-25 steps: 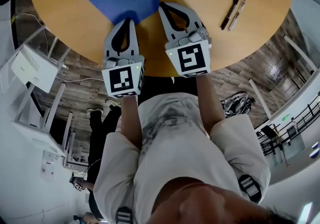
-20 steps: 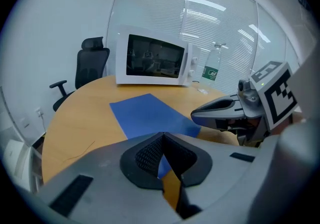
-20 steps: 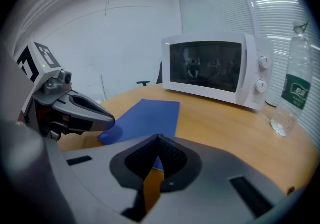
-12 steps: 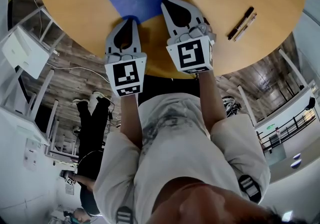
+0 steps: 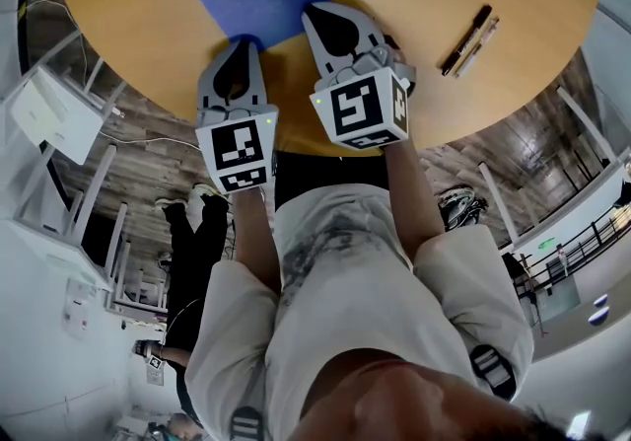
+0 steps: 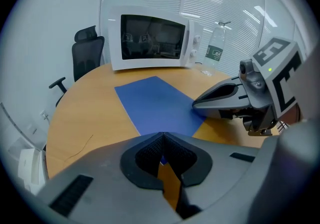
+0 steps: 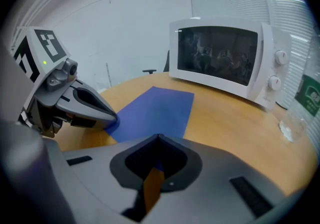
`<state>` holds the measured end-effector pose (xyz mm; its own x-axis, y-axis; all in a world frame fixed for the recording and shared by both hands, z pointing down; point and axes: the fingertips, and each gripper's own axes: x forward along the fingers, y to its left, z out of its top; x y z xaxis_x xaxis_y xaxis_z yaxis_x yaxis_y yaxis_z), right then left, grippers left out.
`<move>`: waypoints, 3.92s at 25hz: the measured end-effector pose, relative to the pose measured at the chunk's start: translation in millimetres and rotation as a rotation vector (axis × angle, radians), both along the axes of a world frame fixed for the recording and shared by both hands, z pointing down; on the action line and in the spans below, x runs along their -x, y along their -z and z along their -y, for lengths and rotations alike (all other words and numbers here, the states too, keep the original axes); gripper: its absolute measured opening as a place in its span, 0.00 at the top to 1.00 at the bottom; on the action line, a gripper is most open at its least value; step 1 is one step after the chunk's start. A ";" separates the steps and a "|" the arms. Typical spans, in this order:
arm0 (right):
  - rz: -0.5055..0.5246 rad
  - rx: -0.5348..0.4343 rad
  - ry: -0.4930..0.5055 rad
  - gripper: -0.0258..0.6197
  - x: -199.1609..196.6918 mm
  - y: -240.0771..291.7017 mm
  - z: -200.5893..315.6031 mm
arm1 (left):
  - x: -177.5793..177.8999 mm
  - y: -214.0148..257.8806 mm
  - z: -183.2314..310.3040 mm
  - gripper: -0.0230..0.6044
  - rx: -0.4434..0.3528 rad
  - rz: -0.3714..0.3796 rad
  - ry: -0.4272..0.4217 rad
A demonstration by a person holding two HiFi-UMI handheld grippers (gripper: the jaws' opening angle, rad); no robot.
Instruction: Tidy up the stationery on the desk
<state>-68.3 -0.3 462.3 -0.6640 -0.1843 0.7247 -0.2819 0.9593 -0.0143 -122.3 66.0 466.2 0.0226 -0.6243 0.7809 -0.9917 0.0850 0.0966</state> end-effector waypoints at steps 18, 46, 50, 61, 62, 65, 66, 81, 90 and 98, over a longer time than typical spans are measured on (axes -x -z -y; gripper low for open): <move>-0.028 0.057 -0.226 0.87 -77.0 -1.8 6.8 | -51.5 -0.4 40.9 0.95 -0.012 -0.018 -0.227; -0.055 0.051 -0.545 0.87 -171.9 -1.2 12.7 | -139.9 1.7 77.5 0.95 -0.043 -0.065 -0.549; -0.064 0.051 -0.570 0.87 -182.1 -0.3 13.1 | -149.7 3.1 77.9 0.95 -0.046 -0.076 -0.572; -0.071 0.037 -0.577 0.87 -188.7 0.2 14.1 | -156.7 3.5 75.8 0.95 -0.050 -0.086 -0.577; -0.067 0.033 -0.577 0.87 -188.5 1.2 14.1 | -156.8 4.3 75.4 0.95 -0.053 -0.088 -0.577; -0.040 0.021 -0.584 0.87 -187.4 7.7 15.9 | -158.6 8.1 74.0 0.95 -0.069 -0.094 -0.576; -0.030 0.015 -0.586 0.87 -187.4 10.9 17.1 | -160.0 10.2 73.9 0.95 -0.077 -0.097 -0.576; 0.163 -0.099 -0.623 0.87 -204.7 56.5 29.2 | -180.2 68.9 85.5 0.95 -0.358 -0.236 -0.542; 0.192 -0.111 -0.655 0.87 -220.6 57.7 29.7 | -183.9 67.7 88.1 0.95 -0.384 -0.226 -0.545; 0.201 -0.112 -0.652 0.87 -227.1 60.0 31.0 | -186.1 65.4 88.6 0.95 -0.374 -0.215 -0.524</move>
